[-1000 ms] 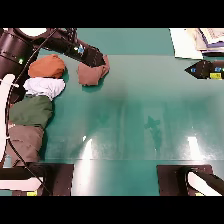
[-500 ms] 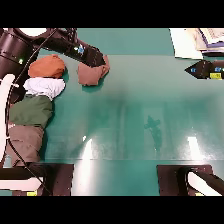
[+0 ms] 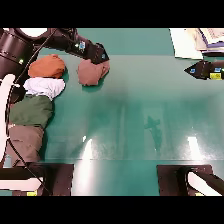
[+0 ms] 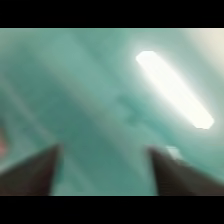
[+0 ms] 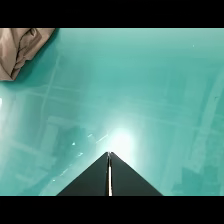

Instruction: Fold the shirts.

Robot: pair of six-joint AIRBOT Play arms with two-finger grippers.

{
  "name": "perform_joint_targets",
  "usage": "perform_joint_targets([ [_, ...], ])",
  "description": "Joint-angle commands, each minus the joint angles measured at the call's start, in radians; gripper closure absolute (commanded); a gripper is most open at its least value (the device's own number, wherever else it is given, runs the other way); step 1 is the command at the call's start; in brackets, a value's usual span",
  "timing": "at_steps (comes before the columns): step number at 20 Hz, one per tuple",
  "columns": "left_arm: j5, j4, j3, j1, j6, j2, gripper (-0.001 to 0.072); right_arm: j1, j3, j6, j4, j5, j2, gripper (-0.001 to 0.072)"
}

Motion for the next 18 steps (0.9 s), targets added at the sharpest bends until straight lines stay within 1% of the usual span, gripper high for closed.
perform_joint_targets([
  [1,0.057,0.411,-0.001,0.023,-0.194,-0.036,-0.0008,0.001,0.0,0.0,0.003,0.016,0.001,0.0699],
  [2,0.057,0.458,-0.001,0.056,-0.254,-0.071,-0.0008,0.001,0.0,0.0,0.003,0.027,0.001,0.0699],
  [3,0.057,0.435,-0.001,0.1,-0.281,-0.114,-0.0008,0.001,0.0,0.0,0.003,0.041,0.001,0.0699],
  [7,0.066,0.199,-0.001,0.229,-0.273,-0.302,-0.0008,0.001,0.0,0.0,0.003,0.064,0.001,0.0699],
  [8,0.073,0.161,-0.001,0.242,-0.251,-0.344,-0.0008,0.001,0.0,0.0,0.003,0.064,0.001,0.0699],
  [10,0.095,0.132,-0.001,0.241,-0.229,-0.406,-0.0007,0.001,0.0,0.0,0.003,0.062,0.001,0.0699],
  [13,0.133,0.09,-0.001,0.235,-0.226,-0.438,0.0001,0.001,0.0,0.0,0.002,0.06,0.001,0.0699],
  [14,0.134,0.079,0.006,0.235,-0.226,-0.436,0.0238,0.001,0.0,0.0,0.002,0.06,0.001,0.0699],
  [15,0.126,0.077,0.022,0.235,-0.226,-0.434,0.0588,0.001,0.0,0.0,0.002,0.06,0.001,0.0699],
  [16,0.114,0.077,0.043,0.235,-0.226,-0.43,0.0678,0.001,0.002,0.0,0.002,0.056,0.001,0.0699],
  [18,0.037,0.081,0.15,0.235,-0.225,-0.428,0.0684,0.0,0.041,0.0,-0.002,0.049,0.001,0.07],
])
